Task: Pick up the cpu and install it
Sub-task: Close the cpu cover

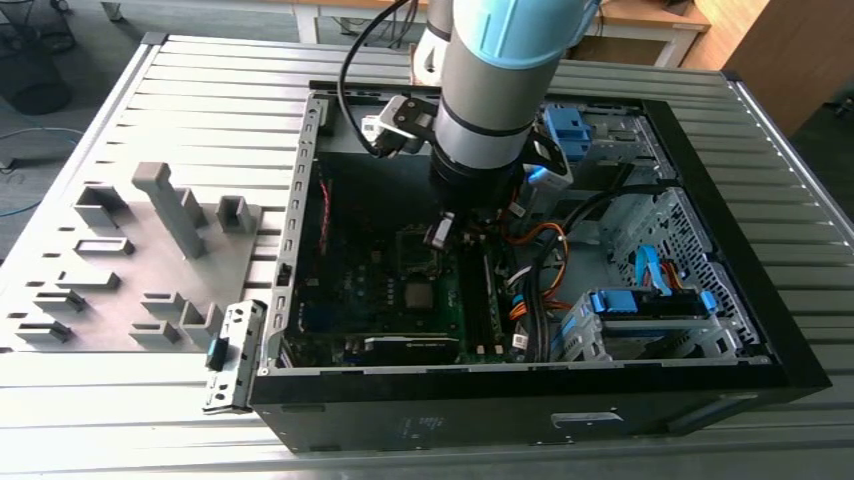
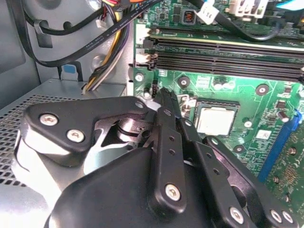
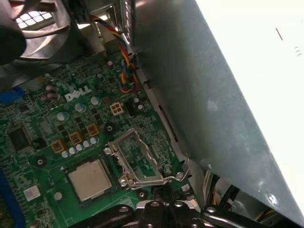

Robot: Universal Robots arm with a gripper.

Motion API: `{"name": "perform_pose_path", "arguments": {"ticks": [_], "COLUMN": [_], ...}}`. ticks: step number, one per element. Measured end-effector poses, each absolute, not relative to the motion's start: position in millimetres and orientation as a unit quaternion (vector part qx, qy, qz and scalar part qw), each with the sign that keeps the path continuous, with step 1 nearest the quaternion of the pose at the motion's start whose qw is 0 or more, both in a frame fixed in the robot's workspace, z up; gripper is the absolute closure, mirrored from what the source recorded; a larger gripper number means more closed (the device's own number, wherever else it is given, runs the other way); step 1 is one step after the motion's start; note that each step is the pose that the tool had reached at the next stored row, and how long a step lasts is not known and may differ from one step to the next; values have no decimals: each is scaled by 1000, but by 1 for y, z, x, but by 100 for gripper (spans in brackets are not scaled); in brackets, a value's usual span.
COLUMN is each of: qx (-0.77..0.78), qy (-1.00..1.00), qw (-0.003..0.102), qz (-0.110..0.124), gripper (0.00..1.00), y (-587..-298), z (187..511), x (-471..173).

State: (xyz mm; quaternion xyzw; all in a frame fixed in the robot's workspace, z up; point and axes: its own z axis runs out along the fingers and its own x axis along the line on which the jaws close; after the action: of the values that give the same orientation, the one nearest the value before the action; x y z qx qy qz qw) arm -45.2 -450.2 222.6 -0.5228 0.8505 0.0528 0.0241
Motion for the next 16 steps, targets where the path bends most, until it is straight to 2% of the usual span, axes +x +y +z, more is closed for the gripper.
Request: {"name": "perform_pose_path", "arguments": {"ticks": [16], "qx": [-523], "qy": [850], "qw": [24], "qz": [53], "gripper": [89], "y": [-467], "z": [224], "x": [-42]}}
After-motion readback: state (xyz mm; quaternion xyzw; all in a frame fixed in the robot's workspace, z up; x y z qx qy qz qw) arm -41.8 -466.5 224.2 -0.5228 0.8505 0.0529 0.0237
